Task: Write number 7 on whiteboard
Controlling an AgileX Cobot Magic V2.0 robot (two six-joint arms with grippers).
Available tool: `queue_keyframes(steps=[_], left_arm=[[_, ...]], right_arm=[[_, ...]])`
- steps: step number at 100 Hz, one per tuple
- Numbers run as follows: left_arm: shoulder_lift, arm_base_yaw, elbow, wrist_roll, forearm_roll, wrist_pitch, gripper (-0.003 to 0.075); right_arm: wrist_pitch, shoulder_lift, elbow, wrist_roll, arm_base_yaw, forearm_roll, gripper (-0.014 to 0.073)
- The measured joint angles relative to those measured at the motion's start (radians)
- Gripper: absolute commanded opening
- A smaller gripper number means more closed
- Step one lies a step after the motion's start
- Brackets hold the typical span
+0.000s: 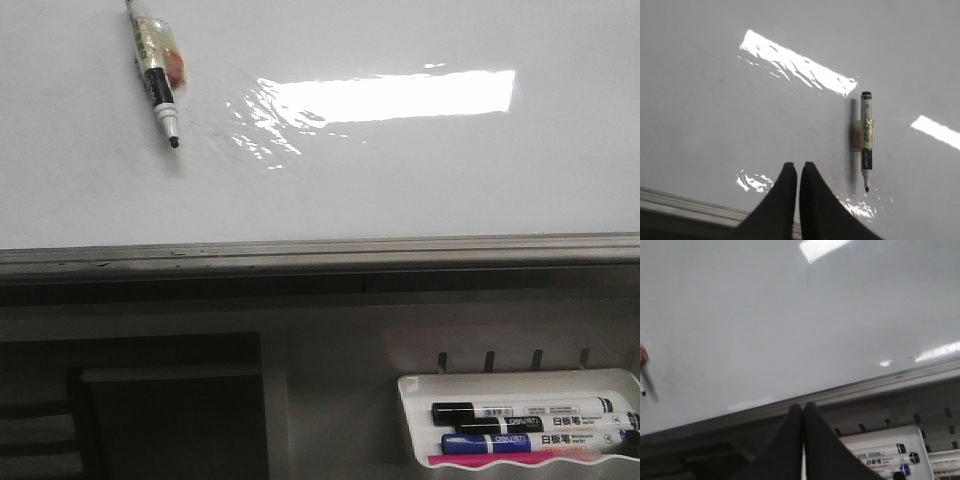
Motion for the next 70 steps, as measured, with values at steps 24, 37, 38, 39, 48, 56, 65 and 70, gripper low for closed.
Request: queue_keyframes(steps=[24,37,38,39,48,56,65,70], left_arm=[[0.218,0.0,-0.201,0.069,0.057,0.149,-0.0018],[0.297,0.0,-0.243,0.143,0.041,0.169,0.0114],[0.305,-0.002,-0.244,0.148,0.038,0.171,0.0144],[0.309,-0.004,-0.245,0.161,0.029,0.169,0.016],[0.357,-0.026,-0.254,0.251,-0.053,0.169,0.0405],[0.402,-0.05,-0.255,0.321,-0.131,0.162,0.0568],[0.453,-0.077,-0.255,0.381,-0.212,0.147,0.0583],[0.49,-0.091,-0.255,0.417,-0.258,0.132,0.0567]], right_arm=[[0.14,0.253,-0.186,-0.078,0.0,-0.033,-0.0036],[0.179,0.342,-0.243,-0.085,0.0,-0.026,0.0132],[0.178,0.35,-0.245,-0.085,0.0,-0.026,0.0163],[0.181,0.354,-0.25,-0.087,0.0,-0.024,0.0179],[0.186,0.396,-0.272,-0.086,0.0,-0.017,0.0377],[0.189,0.418,-0.28,-0.086,0.0,-0.013,0.0479],[0.192,0.43,-0.282,-0.086,0.0,-0.013,0.0475],[0.192,0.43,-0.282,-0.086,0.0,-0.013,0.047]])
